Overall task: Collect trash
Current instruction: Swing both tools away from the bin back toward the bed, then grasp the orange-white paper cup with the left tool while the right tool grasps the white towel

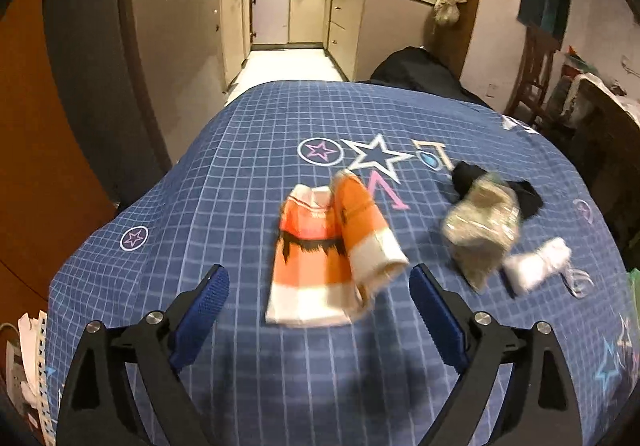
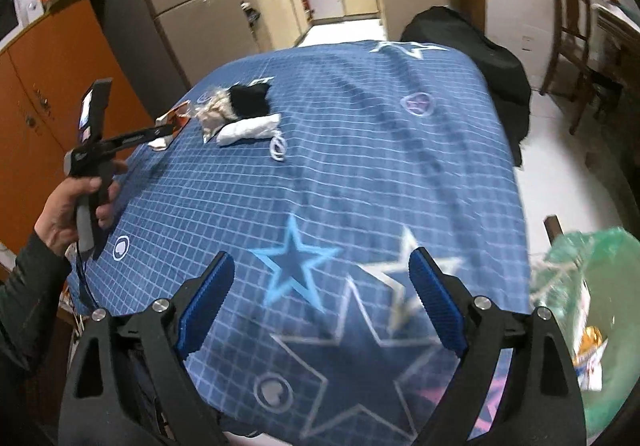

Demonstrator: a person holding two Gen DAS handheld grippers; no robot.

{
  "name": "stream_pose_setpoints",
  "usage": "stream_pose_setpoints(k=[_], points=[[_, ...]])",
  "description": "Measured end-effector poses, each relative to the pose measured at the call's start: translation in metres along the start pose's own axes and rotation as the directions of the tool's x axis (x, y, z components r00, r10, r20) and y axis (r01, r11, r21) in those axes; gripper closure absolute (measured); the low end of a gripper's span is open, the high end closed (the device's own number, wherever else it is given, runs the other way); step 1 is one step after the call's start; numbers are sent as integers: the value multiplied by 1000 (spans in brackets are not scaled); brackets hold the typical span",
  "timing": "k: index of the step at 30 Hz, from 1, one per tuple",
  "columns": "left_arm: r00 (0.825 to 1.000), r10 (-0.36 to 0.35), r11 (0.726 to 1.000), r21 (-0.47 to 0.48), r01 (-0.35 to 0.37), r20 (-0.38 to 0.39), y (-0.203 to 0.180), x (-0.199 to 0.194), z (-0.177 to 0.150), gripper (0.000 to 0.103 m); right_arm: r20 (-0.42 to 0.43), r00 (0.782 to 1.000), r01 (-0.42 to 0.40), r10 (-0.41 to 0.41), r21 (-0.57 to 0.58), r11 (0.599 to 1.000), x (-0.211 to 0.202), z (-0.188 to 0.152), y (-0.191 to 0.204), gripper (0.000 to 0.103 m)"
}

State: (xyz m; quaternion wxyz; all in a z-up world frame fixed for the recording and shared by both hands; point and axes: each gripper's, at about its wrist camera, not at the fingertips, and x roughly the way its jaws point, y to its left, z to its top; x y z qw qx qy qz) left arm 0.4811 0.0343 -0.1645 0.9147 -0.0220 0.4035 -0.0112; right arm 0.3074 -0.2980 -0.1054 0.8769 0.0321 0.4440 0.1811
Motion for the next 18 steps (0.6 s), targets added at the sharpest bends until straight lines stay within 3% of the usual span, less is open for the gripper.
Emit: stream_pose_setpoints(k=[2, 3, 6, 12, 18], points=[[1000, -6, 999, -43, 5, -27, 10, 11, 1, 16, -14, 1000, -9, 9, -42, 999, 10, 8, 9, 17], [999, -21, 997, -75, 18, -41, 16, 16, 1, 30, -26, 1000, -18, 15, -83, 996, 17, 15, 16, 17], [999, -17, 994, -105, 14, -32, 27, 19, 2, 50, -52, 998, -40, 32, -180, 983, 37, 36, 31, 18], [998, -53, 992, -112, 51, -15, 34, 13, -3, 56, -116, 993, -79, 33, -419, 905, 86, 81, 64, 35], [997, -71, 992, -106, 70, -6, 32, 6, -12, 57, -167, 986, -81, -19, -572, 816, 132, 121, 85, 41]])
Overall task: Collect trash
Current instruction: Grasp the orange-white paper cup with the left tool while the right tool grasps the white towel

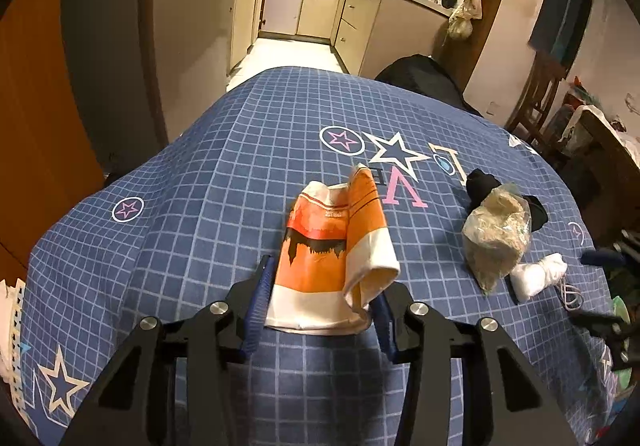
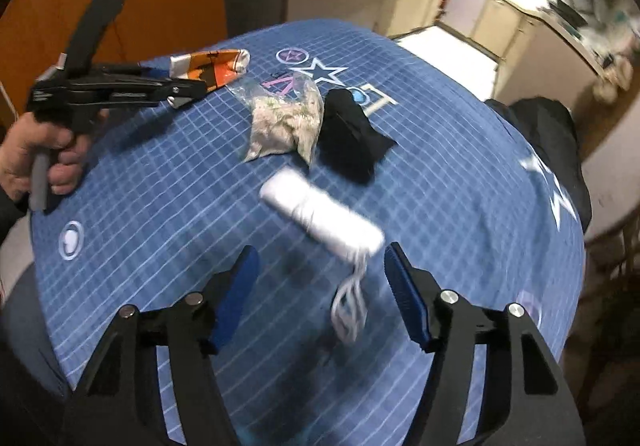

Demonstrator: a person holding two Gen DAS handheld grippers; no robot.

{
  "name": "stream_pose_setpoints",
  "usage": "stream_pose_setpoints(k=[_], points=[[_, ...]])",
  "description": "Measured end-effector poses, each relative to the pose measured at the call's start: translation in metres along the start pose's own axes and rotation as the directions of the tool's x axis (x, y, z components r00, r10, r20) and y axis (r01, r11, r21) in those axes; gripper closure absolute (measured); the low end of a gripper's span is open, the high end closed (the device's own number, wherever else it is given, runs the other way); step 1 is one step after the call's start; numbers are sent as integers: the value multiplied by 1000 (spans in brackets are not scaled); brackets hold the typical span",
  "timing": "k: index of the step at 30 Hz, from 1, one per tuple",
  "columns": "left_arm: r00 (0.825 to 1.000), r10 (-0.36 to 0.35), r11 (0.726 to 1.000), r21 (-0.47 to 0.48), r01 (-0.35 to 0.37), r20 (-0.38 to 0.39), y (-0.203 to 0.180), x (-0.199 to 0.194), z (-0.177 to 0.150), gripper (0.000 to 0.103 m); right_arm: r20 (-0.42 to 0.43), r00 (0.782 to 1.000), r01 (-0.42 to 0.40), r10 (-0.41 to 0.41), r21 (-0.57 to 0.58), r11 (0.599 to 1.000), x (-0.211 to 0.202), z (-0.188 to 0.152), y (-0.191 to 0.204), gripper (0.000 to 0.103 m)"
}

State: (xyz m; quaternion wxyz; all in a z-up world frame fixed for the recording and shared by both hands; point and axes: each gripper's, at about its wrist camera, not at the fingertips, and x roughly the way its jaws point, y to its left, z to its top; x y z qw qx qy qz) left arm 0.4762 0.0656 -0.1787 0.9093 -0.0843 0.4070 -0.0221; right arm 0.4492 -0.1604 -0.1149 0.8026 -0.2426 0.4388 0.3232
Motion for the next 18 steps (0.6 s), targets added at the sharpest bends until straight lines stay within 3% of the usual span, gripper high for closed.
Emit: stream_pose_setpoints(k=[4, 11, 13, 15, 18], points=[[1000, 0, 1000, 25, 1, -2, -4, -3, -5, 57, -55, 998, -18, 17, -32, 999, 26, 18, -10, 43], [1000, -2, 1000, 30, 2, -4, -3, -3, -7, 57, -60, 996, -62, 61, -26, 998, 47, 28, -9, 45], [1000, -4, 1000, 27, 4, -2, -4, -4, -8, 57, -53, 997, -60, 60, -12, 998, 48, 27, -5, 53], [1000, -9, 1000, 23, 9, 0, -6, -4, -10, 57, -43, 999, -28, 28, -6, 1000, 42, 22, 2, 70], [1000, -20, 1000, 21, 20, 6, -10, -8, -16, 57, -15, 1000, 23, -23, 35, 999, 28, 9, 14, 73]])
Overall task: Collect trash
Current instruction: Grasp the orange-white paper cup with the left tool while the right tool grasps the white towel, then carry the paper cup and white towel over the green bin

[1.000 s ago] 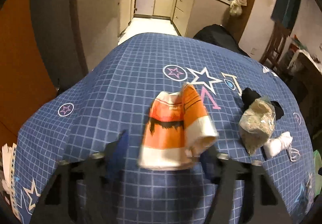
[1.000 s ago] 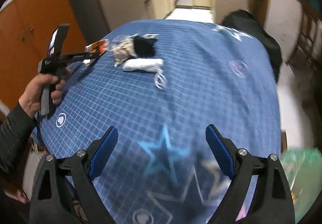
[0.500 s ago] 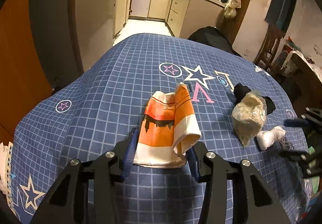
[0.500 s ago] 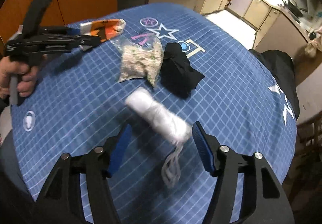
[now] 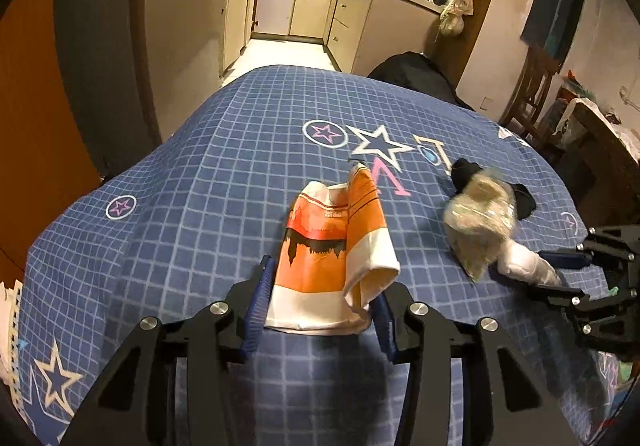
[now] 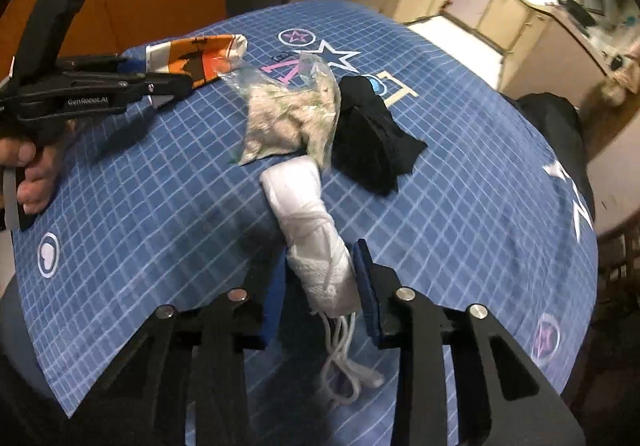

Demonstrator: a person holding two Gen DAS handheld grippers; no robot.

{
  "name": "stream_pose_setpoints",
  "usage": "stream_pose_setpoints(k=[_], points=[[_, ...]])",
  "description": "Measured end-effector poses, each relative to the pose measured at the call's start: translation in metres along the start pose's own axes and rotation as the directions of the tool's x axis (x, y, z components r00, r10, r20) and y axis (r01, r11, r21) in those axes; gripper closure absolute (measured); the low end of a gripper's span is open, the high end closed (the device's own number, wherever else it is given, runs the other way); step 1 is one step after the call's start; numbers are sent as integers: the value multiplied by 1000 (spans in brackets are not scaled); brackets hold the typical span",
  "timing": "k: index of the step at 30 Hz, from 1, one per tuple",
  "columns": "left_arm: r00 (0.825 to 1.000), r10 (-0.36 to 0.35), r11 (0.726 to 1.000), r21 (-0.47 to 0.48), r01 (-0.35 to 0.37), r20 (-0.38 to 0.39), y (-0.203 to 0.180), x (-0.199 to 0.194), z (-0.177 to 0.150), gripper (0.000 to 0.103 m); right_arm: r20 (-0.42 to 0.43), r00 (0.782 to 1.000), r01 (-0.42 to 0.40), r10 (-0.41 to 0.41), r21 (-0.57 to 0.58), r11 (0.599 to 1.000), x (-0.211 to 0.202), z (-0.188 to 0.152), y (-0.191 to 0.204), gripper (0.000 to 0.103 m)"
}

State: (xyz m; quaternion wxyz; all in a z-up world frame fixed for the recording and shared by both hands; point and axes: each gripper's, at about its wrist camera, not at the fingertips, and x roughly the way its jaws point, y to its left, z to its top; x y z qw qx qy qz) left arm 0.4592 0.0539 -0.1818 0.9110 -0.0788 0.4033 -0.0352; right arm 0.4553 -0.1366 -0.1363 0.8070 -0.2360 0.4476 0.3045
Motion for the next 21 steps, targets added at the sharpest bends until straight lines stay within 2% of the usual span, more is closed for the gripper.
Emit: stream_pose_setpoints(k=[2, 4, 7, 11, 18, 21], points=[[1000, 3, 1000, 11, -3, 12, -7, -6, -6, 57, 26, 999, 27, -29, 64, 998, -10, -11, 3, 74], [999, -1, 1000, 20, 0, 32, -14, -16, -13, 57, 58, 998, 20, -29, 147, 989, -24, -23, 2, 75], [998, -11, 1000, 30, 9, 59, -25, -35, -22, 57, 114, 993, 9, -45, 294, 956, -51, -46, -3, 75], [993, -36, 998, 64, 28, 115, -50, -69, -34, 57, 179, 978, 27, -110, 414, 910, -90, -74, -2, 75], [979, -108, 988, 130, 86, 173, -104, -120, -52, 57, 260, 940, 52, -222, 534, 844, -151, -114, 5, 75], [971, -153, 977, 177, 120, 183, -139, -137, -60, 57, 273, 928, 60, -255, 564, 823, -172, -130, 4, 75]])
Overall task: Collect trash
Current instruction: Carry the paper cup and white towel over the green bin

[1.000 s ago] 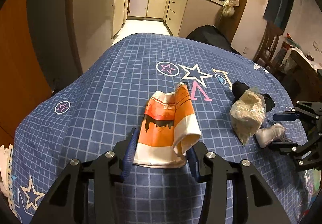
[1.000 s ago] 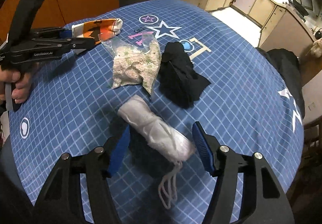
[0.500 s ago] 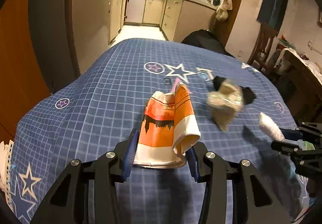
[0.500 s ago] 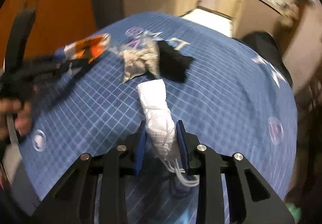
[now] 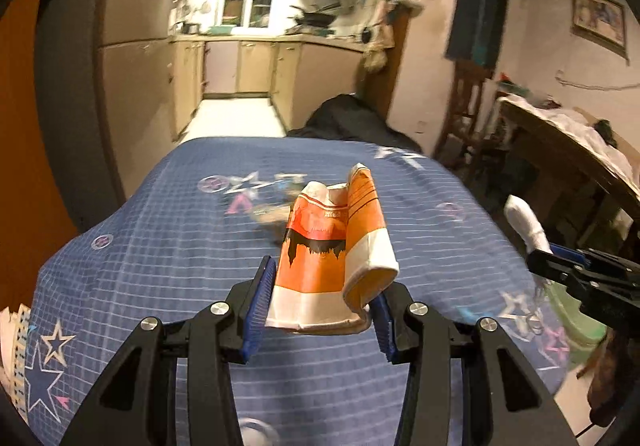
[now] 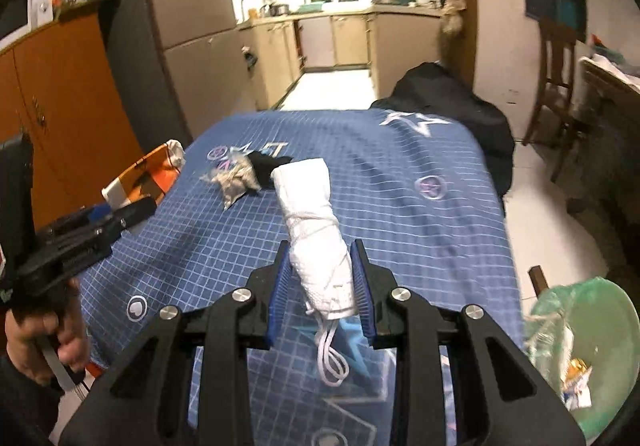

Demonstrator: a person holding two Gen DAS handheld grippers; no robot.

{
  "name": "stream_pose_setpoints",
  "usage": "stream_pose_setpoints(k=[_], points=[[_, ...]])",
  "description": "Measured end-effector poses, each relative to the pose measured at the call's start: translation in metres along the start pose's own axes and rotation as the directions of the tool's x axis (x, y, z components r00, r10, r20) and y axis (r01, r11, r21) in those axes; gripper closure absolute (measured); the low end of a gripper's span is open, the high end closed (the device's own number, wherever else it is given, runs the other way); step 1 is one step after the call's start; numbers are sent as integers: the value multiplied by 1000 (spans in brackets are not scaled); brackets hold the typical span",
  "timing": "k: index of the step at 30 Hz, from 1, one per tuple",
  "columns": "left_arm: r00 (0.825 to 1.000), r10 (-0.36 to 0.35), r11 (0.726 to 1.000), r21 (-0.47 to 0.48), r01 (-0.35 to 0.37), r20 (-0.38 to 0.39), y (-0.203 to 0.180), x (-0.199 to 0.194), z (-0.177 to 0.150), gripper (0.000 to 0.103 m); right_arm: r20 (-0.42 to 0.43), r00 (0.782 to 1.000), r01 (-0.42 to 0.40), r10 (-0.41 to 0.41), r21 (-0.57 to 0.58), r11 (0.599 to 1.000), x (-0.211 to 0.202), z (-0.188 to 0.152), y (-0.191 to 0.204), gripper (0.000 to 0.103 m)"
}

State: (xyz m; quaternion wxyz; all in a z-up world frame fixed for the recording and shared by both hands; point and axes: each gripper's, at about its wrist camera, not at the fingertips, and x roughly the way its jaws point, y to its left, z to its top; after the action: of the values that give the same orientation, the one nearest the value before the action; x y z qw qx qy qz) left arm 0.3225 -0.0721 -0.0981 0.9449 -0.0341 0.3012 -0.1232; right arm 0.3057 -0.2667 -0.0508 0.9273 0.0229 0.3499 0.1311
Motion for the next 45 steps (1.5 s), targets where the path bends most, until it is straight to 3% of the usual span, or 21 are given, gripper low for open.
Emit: stream_pose_setpoints(k=[11, 24, 36, 45], points=[[991, -135, 985, 112, 132, 22, -127, -18, 10, 57, 71, 991, 107, -112, 66, 992, -63, -10, -49, 75], [966, -258, 944, 211, 252, 0, -248, -7, 16, 57, 85, 953, 276, -292, 162, 947, -122, -24, -138, 75], [940, -337, 893, 296, 339, -59, -341, 11, 15, 57, 13, 919, 380, -394, 241, 893, -150, -52, -215, 74], [906, -379, 840, 340, 423, -190, -417, 55, 7, 57, -130, 912, 409, -388, 297, 863, -142, -75, -273, 74]])
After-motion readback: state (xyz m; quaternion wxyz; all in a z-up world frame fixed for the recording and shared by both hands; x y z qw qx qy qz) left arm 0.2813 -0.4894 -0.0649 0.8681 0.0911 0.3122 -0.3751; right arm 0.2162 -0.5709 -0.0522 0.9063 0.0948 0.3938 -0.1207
